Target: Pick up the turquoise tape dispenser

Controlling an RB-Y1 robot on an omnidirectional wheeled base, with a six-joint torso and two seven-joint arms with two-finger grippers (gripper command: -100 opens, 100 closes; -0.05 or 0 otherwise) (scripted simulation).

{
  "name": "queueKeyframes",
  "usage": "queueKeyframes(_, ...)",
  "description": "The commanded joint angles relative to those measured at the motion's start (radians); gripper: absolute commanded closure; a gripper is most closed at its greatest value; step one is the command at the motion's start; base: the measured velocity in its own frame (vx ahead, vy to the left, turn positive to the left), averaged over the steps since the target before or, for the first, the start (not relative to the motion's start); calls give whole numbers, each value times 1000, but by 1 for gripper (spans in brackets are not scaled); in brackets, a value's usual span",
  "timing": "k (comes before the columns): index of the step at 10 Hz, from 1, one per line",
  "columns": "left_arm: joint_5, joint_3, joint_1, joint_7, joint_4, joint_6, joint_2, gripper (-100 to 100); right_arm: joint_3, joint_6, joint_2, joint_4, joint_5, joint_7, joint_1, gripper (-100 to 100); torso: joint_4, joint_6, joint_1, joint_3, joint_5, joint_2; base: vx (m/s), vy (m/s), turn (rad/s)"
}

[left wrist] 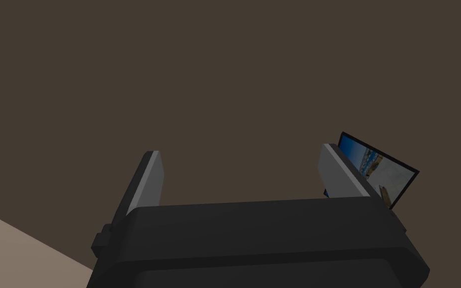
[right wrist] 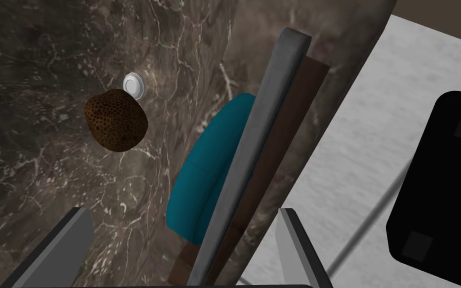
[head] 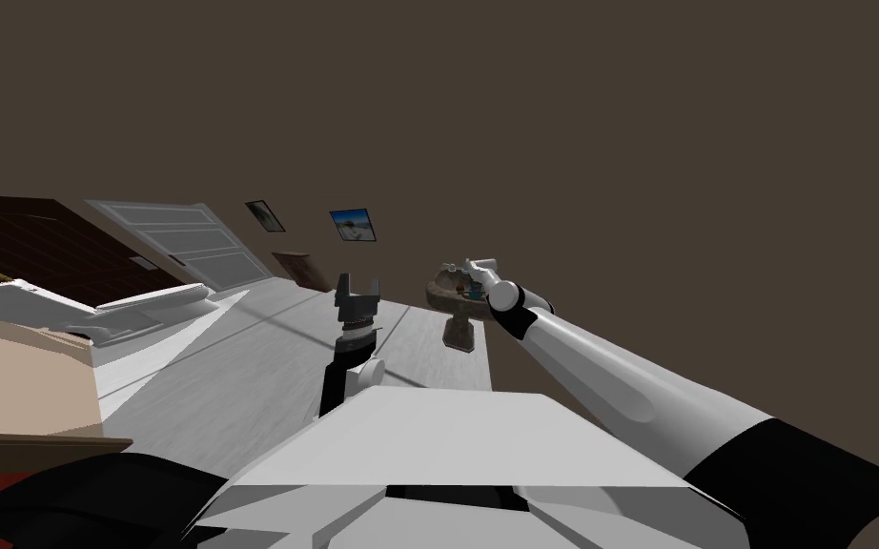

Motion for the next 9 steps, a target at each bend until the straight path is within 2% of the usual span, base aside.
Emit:
queueKeyframes(1, 0, 0, 0, 0, 0, 0, 0, 0, -16, 11, -16, -1, -9, 42, 12, -100, 0, 0, 0, 0, 0, 0, 25, 57, -85)
queueKeyframes(5, 0, 0, 0, 0, 0, 0, 0, 0, -49, 33, -48, -2, -28, 126, 36, -100, 0, 0, 7, -1, 2, -1, 34, 114, -79)
queueKeyframes(7, 0, 0, 0, 0, 0, 0, 0, 0, -49, 33, -48, -2, -28, 126, 36, -100, 0, 0, 5, -1, 1, -2, 16, 39, -6)
queueKeyframes(8, 0, 0, 0, 0, 0, 0, 0, 0, -65, 45, -63, -3, -38, 168, 48, -100, 0, 0, 2, 0, 1, -1, 7, 52, -75)
queueKeyframes(9, 0, 0, 0, 0, 0, 0, 0, 0, -73, 50, -71, -3, -42, 189, 54, -100, 0, 0, 3, 0, 1, 0, 7, 104, -103)
